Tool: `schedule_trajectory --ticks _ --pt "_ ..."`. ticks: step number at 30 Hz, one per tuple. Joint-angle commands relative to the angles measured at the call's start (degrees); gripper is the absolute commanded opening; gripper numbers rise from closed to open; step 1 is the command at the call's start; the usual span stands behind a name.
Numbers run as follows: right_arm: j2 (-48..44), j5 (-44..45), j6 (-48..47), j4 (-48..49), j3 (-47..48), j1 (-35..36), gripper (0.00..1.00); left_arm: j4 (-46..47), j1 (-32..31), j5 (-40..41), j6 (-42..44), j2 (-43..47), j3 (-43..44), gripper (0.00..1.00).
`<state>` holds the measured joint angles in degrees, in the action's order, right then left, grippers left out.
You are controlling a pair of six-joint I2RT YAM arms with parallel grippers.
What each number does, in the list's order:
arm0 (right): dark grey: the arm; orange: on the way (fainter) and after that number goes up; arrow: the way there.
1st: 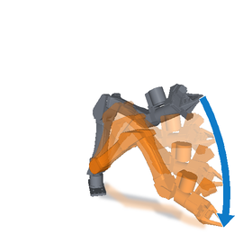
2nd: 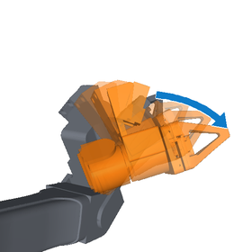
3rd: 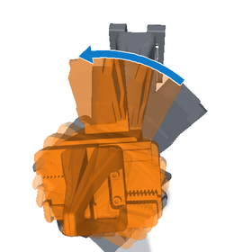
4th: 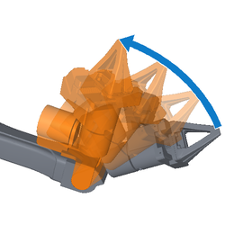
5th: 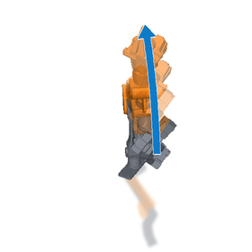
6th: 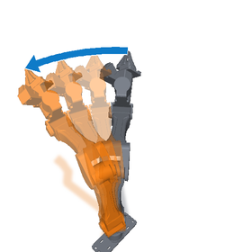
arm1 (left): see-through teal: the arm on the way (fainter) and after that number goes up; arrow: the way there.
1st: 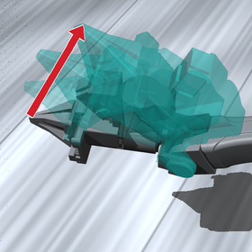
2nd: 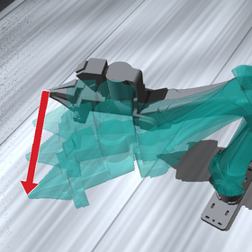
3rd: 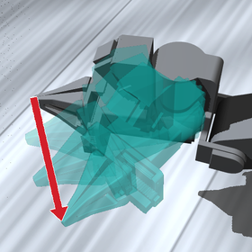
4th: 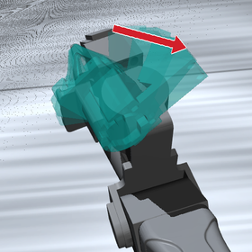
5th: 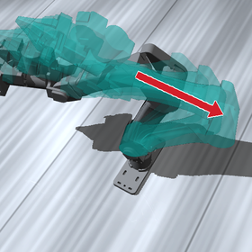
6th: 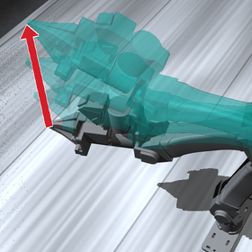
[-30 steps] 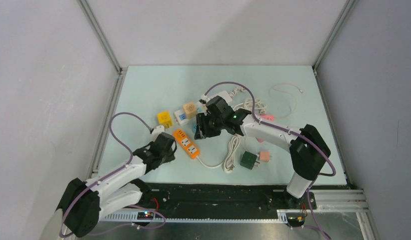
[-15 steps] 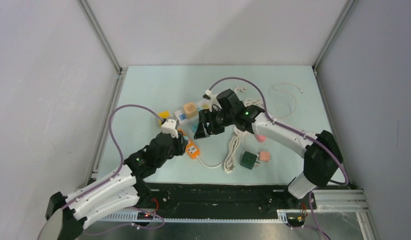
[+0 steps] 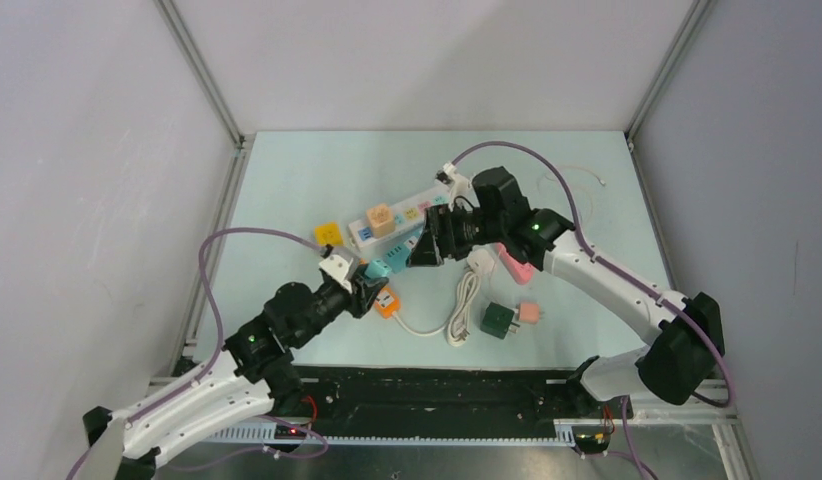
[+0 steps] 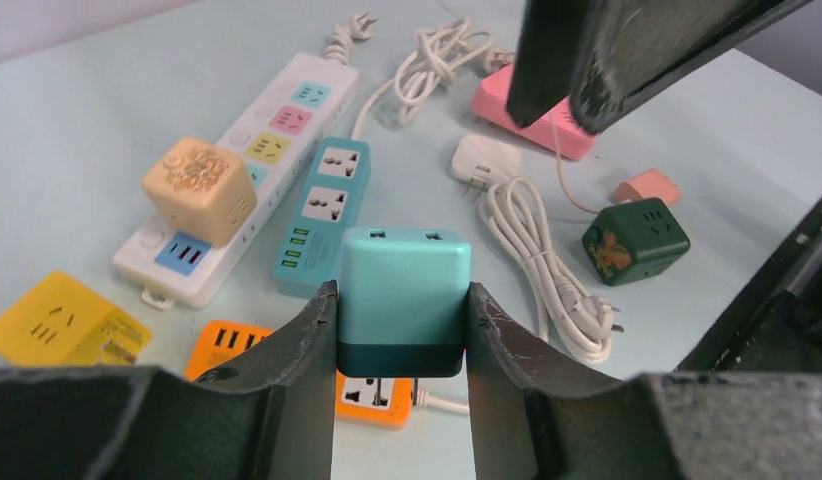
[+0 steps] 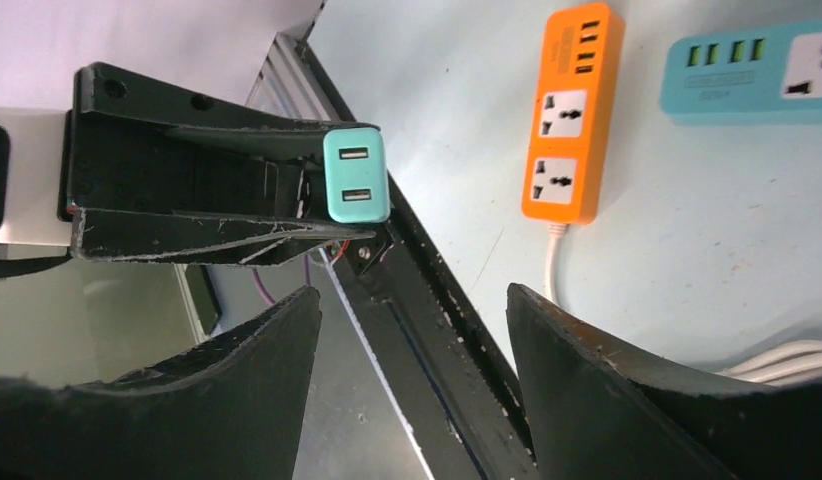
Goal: Insert the plug
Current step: Pick up the plug from the center of the board.
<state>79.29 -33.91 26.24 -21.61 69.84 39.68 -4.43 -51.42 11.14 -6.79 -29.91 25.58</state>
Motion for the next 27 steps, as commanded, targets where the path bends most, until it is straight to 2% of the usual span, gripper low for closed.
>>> schedule_trajectory --ticks 1,9,14,17,22,27 --pt "-1.5 1.0 -0.8 -0.4 -0.1 3.7 0.73 3.5 -2.6 -2.5 8.6 0.2 -0.4 0.00" --pt "0.9 2.7 3.1 1.4 0.0 6.8 0.73 3.6 -5.9 -0.6 11.7 -1.0 -0.2 0.00" --pt "3.5 4.0 2.5 2.2 0.0 8.1 0.71 4.1 -6.8 -2.6 12.7 -1.2 -0.2 0.00" --pt "4.7 4.1 3.9 3.1 0.3 8.3 0.65 4.1 -7.1 -2.8 12.9 -1.3 -0.3 0.00" --pt "6.5 3.5 4.3 3.8 1.4 9.0 0.62 6.2 -7.4 -3.7 12.8 -0.4 -1.0 0.00" --pt "8.0 1.9 4.8 4.6 1.4 9.9 0.49 7.6 -7.5 -4.2 12.1 1.4 -1.7 0.00"
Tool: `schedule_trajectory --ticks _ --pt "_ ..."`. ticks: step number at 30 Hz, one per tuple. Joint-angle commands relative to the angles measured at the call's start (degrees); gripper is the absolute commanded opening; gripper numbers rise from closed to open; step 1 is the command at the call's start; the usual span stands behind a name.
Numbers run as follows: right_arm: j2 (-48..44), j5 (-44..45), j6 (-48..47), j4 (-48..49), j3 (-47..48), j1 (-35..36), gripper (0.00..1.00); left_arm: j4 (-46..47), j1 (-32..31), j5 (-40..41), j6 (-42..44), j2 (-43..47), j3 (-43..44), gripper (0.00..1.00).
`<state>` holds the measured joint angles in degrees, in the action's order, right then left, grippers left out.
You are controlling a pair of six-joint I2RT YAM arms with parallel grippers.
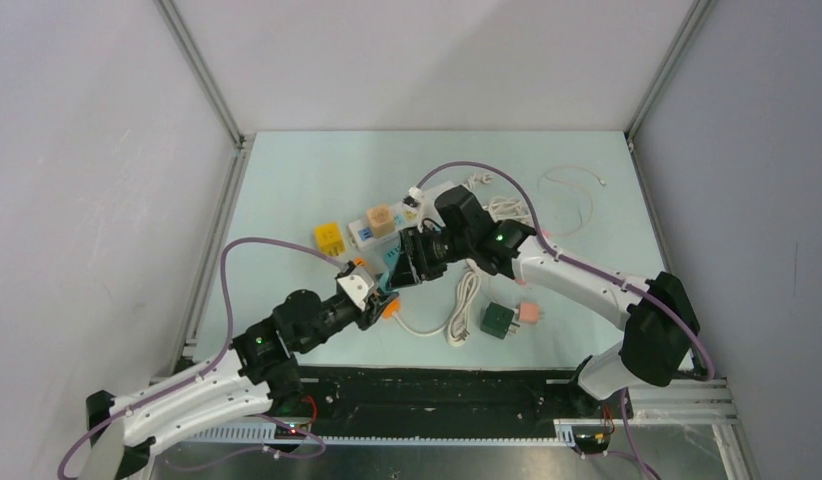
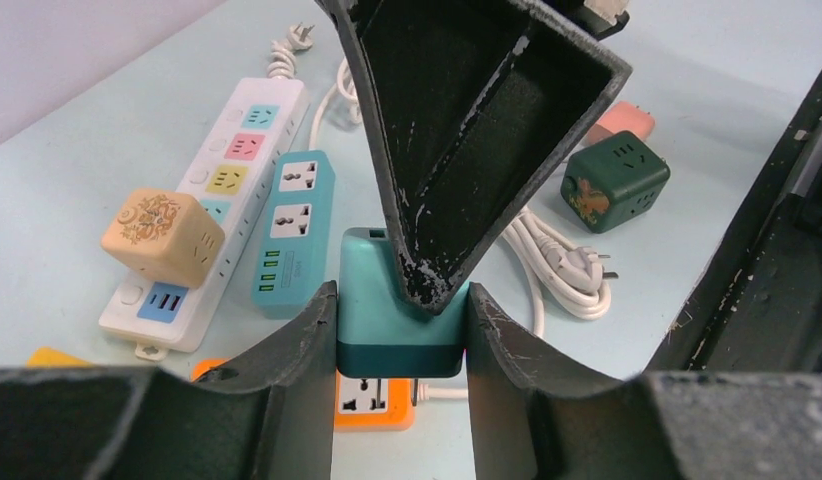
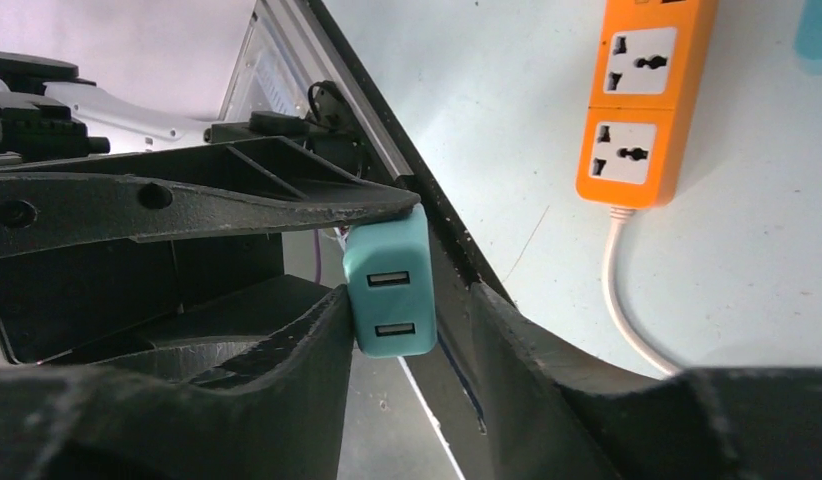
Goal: Insert the plug
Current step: Pick up the plug from the center of the board, then insert the plug into the socket.
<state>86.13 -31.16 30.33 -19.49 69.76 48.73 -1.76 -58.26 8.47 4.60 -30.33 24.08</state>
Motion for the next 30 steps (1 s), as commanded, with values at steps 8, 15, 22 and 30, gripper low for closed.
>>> schedule_trajectory --ticks 8,15,22,30 --pt "1.6 -3.1 1.3 4.6 1.4 1.8 0.13 5.0 -0.6 -2.2 -0.9 3.0 -0.9 0.02" --pt "2.0 -2.8 1.3 4.2 1.4 2.0 0.00 4.9 -0.6 0.7 -2.7 3.0 -0.3 0.52" --pt "1.2 3.9 1.2 4.3 1.5 -0.7 0.00 -3.2 -0.5 8.2 -10.6 3.1 4.1 1.00" --pt "4.5 12.9 -7.0 -3.3 7.2 -4.1 0.00 -11.7 -0.6 17.2 -20.3 8.9 11.7 1.00"
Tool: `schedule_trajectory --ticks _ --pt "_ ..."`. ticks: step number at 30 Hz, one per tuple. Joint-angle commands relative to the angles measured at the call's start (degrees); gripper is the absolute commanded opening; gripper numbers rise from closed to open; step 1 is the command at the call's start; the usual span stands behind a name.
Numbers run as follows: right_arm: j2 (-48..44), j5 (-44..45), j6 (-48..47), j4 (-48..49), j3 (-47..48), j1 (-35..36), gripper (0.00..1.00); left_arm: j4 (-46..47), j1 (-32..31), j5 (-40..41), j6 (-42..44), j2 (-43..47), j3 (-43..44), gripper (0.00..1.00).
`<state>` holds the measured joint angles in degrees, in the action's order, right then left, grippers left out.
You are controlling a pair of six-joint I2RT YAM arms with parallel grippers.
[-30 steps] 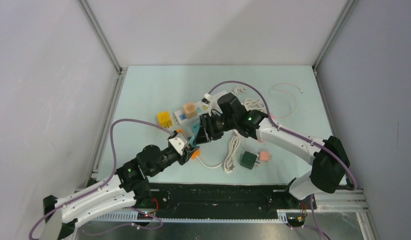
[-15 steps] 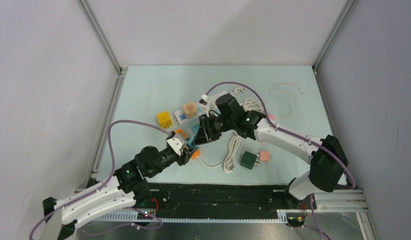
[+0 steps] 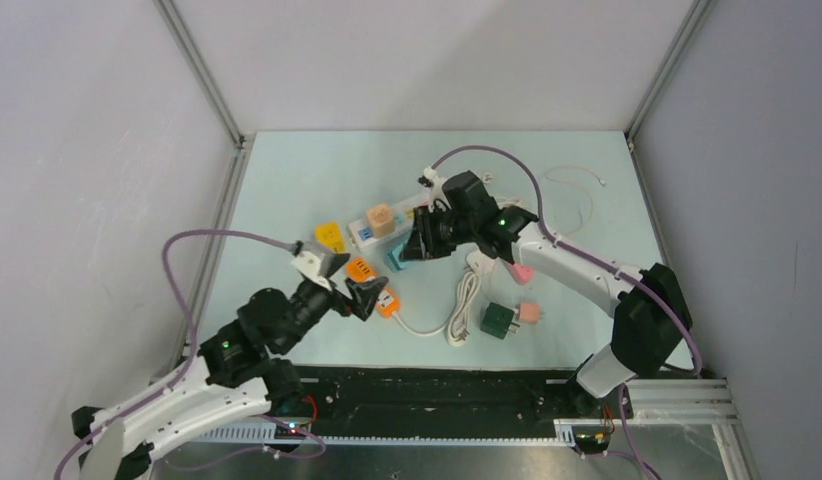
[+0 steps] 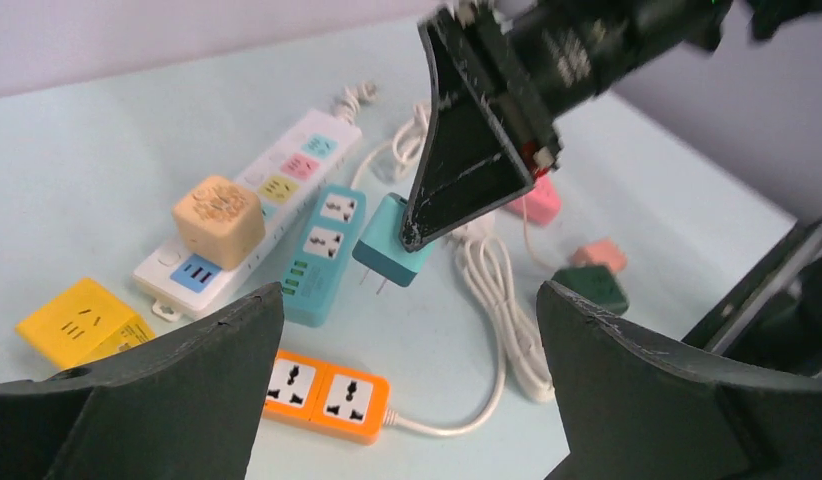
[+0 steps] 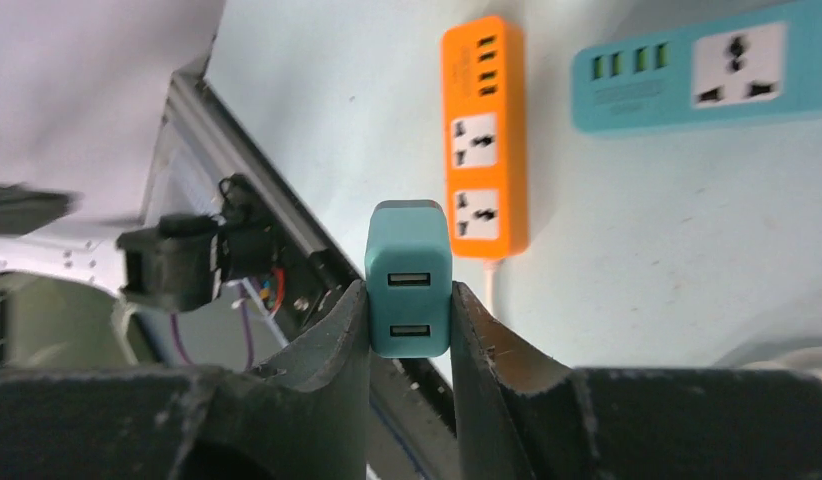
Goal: Insert the plug
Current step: Insert the plug into the socket.
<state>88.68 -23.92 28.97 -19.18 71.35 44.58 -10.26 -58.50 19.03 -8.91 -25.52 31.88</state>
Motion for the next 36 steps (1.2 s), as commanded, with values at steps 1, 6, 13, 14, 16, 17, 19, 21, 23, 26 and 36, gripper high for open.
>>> schedule_trajectory --ticks 1,6,13,14,16,17,19,21,23,26,36 --pt "2.9 6.3 -7.3 -4.3 7.2 0.5 0.00 -4.3 -0.3 7.5 -8.0 5.6 4.6 1.00" --pt "6.5 12.3 -11.4 -6.1 10.9 4.0 0.00 -13.9 -0.3 27.2 -15.6 8.0 7.4 1.00" --pt "14.6 16.3 -12.5 -5.0 15.5 7.6 0.00 -24.4 6.3 36.1 -20.1 6.7 7.4 1.00" --pt "16.2 16.9 -12.6 -5.5 17.0 8.3 0.00 -24.4 8.7 33.9 -20.7 6.2 6.8 1.00" --pt "18.2 18.1 -13.1 -6.1 18.8 9.4 0.00 -24.4 19.8 25.3 -21.8 4.8 4.4 1.00" --pt "19.2 18.8 -13.2 -6.7 19.3 9.8 0.00 -24.3 22.7 19.4 -22.5 4.1 4.0 1.00" --pt "21.2 20.0 -13.4 -8.0 21.9 10.5 0.00 -24.4 29.5 12.8 -24.1 1.0 3.2 1.00" --pt "23.2 20.7 -13.6 -9.5 23.8 10.9 0.00 -24.4 32.6 9.1 -25.1 -2.4 4.2 1.00" --pt "24.9 21.2 -14.0 -10.7 25.2 11.3 0.00 -24.4 33.5 8.9 -26.2 -4.7 5.3 1.00" --pt "26.5 21.0 -14.6 -11.9 26.5 12.3 0.00 -24.7 34.1 9.1 -27.3 -6.4 6.2 1.00" --pt "30.8 21.6 -15.1 -14.7 29.4 13.2 0.00 -26.3 35.3 10.2 -31.2 -7.8 4.7 1.00"
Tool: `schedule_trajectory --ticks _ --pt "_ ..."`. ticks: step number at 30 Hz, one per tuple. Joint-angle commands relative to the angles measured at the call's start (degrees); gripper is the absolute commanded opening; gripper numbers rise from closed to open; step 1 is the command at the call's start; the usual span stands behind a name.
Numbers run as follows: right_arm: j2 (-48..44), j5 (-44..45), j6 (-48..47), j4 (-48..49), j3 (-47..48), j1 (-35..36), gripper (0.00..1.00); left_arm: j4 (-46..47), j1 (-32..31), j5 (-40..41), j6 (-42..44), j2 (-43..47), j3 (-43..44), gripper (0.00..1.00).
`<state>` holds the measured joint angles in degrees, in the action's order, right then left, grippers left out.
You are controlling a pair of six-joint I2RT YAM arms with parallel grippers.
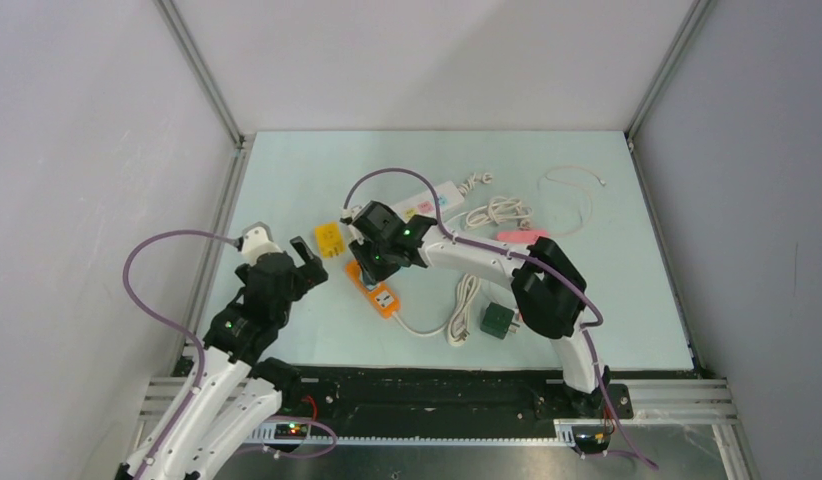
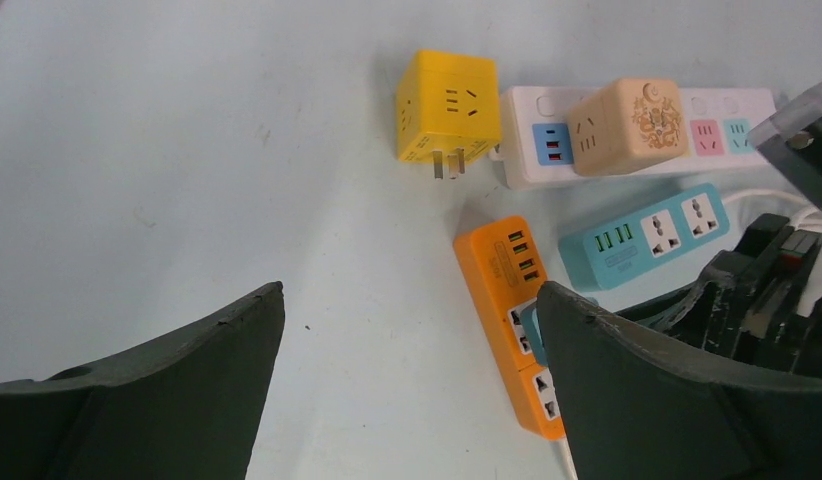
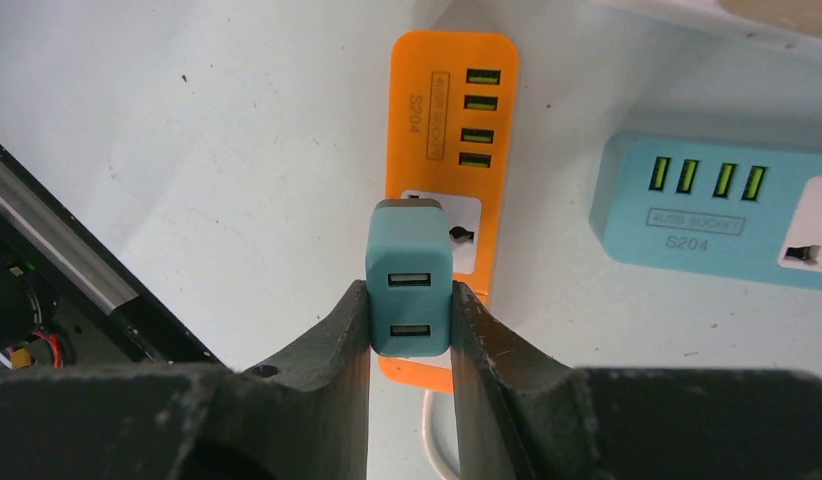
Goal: Insert the plug
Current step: Insert the plug into the socket.
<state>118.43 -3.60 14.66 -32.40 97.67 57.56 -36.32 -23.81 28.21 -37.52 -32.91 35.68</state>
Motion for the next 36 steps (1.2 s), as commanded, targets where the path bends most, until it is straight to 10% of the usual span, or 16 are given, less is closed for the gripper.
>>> schedule_trajectory --ticks 1,36 --pt "1.2 1.6 -0.7 -1.5 3.1 0.2 0.00 -0.5 0.7 1.1 -3.0 -0.6 0.8 1.00" --pt "7.0 11.0 -2.1 -9.7 9.1 3.9 0.00 -3.7 0.6 9.8 -5.0 0.3 0.9 1.00"
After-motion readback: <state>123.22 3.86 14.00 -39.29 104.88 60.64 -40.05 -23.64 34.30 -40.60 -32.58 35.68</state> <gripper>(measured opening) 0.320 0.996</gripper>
